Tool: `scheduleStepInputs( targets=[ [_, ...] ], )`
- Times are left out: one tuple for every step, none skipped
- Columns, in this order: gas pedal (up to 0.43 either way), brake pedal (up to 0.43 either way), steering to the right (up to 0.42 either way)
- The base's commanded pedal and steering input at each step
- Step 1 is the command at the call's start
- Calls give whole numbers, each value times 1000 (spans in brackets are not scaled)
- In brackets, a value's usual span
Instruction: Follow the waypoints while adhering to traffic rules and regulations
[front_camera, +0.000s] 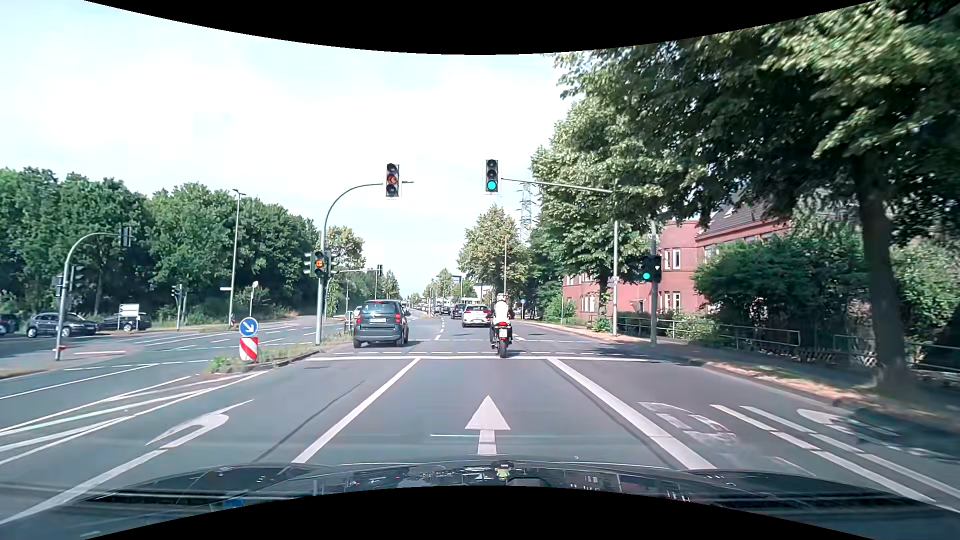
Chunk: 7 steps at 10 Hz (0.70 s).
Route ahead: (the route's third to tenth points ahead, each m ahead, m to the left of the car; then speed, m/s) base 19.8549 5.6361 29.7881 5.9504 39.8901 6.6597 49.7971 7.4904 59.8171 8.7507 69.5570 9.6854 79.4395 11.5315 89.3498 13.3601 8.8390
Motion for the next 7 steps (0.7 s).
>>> scheduleStepInputs(
  targets=[
    [118,0,-9],
    [118,0,-9],
    [110,0,-11],
    [87,0,-11],
    [59,0,-12],
    [20,0,-12],
    [20,0,-12]
  ],
)
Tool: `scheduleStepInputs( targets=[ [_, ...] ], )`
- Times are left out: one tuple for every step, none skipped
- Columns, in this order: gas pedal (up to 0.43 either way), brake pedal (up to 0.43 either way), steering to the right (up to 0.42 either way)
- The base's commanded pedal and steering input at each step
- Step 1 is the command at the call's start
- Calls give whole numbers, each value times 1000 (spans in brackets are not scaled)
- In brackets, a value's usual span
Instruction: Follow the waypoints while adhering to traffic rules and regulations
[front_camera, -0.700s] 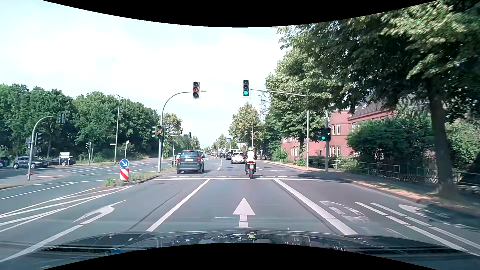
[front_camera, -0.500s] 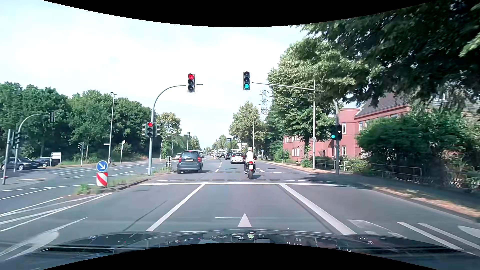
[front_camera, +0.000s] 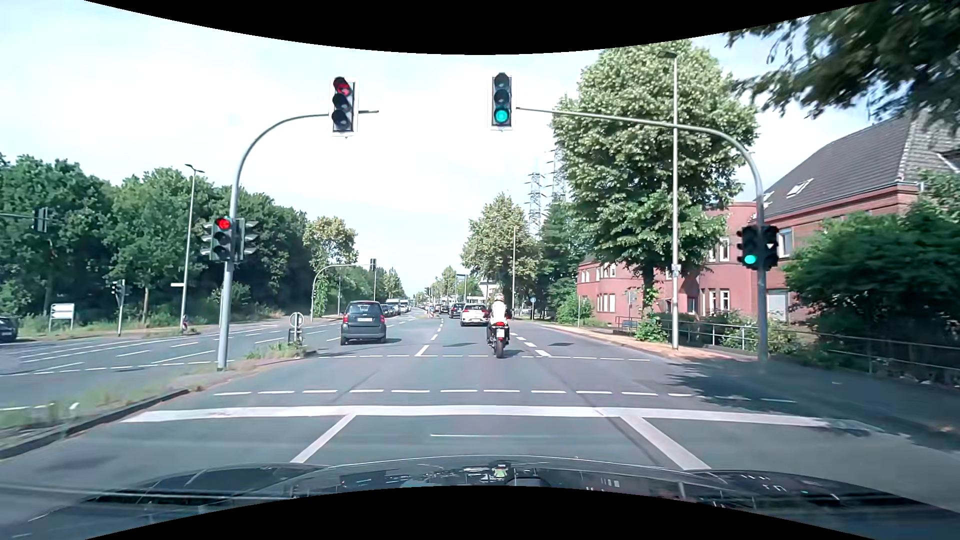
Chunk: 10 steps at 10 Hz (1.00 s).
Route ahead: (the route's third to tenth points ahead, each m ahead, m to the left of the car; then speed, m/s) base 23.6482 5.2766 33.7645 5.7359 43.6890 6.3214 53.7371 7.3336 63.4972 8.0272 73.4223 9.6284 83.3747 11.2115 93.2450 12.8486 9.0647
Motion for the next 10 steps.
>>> scheduleStepInputs(
  targets=[
    [20,0,-12],
    [20,0,-12],
    [28,0,-12],
    [28,0,-12],
    [28,0,-12],
    [28,0,-12],
    [8,0,-12],
    [8,0,-12],
    [8,0,-12],
    [8,0,-12]
  ],
)
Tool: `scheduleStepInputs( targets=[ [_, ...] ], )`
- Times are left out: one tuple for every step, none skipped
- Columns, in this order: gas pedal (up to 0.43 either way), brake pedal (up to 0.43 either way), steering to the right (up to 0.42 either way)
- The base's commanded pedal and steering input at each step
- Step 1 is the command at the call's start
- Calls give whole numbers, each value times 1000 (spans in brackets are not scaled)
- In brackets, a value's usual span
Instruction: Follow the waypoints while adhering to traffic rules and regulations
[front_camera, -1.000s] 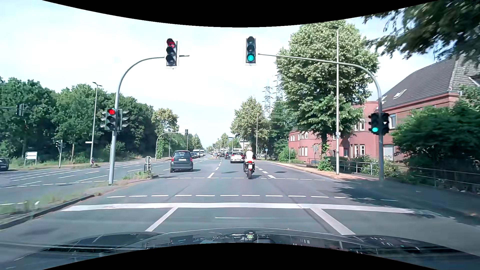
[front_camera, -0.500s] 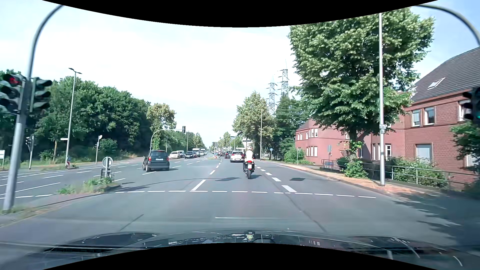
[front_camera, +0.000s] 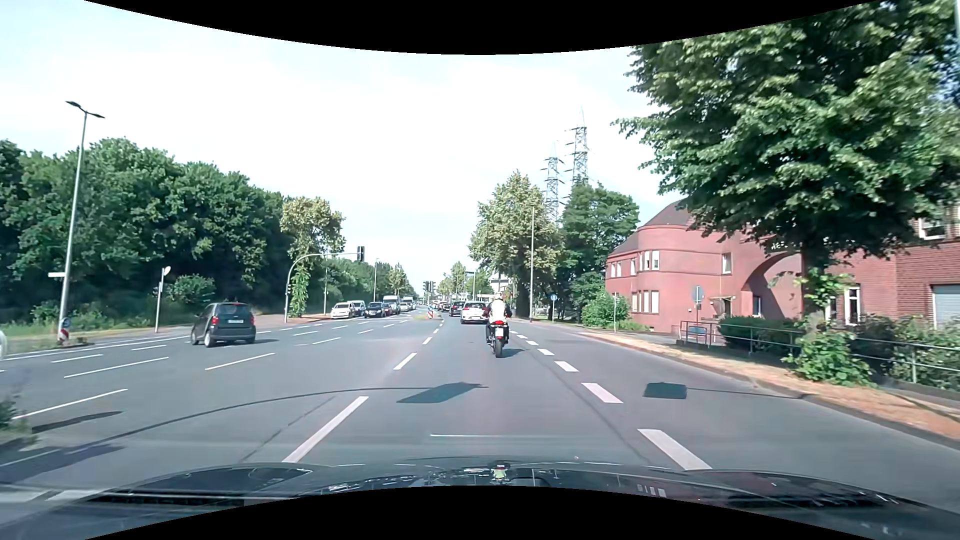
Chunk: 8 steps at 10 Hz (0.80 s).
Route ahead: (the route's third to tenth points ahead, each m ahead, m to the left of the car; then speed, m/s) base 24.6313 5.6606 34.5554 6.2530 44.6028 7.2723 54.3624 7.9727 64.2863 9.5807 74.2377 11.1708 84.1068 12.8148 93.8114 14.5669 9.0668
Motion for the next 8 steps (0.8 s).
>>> scheduleStepInputs(
  targets=[
    [8,0,-12],
    [8,0,-12],
    [8,0,-12],
    [8,0,-13],
    [8,0,-14],
    [8,0,-14],
    [8,0,-14],
    [8,0,-14]
  ],
)
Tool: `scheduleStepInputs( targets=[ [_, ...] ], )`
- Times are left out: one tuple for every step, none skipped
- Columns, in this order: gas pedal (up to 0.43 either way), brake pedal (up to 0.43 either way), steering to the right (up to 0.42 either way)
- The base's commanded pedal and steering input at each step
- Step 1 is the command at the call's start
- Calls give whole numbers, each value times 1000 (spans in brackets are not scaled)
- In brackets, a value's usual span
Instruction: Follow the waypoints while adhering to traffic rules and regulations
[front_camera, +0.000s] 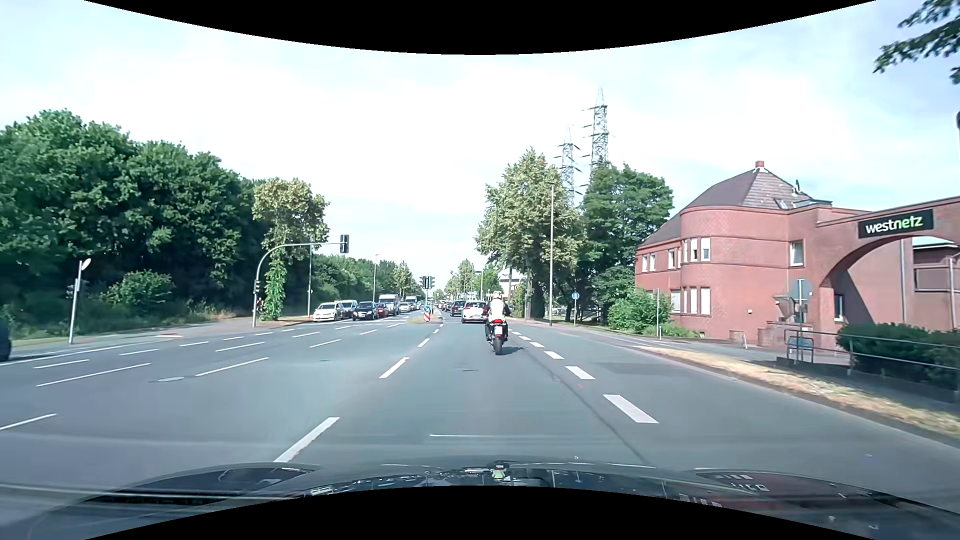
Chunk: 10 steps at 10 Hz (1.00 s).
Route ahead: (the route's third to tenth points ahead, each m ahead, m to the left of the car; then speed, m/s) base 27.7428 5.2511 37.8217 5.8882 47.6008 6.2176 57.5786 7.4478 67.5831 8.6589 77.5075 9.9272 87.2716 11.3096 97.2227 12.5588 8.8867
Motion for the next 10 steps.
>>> scheduleStepInputs(
  targets=[
    [20,0,-14],
    [20,0,-14],
    [39,0,-14],
    [59,0,-14],
    [59,0,-14],
    [59,0,-13],
    [47,0,-14],
    [39,0,-13],
    [39,0,-14],
    [28,0,-14]
  ],
)
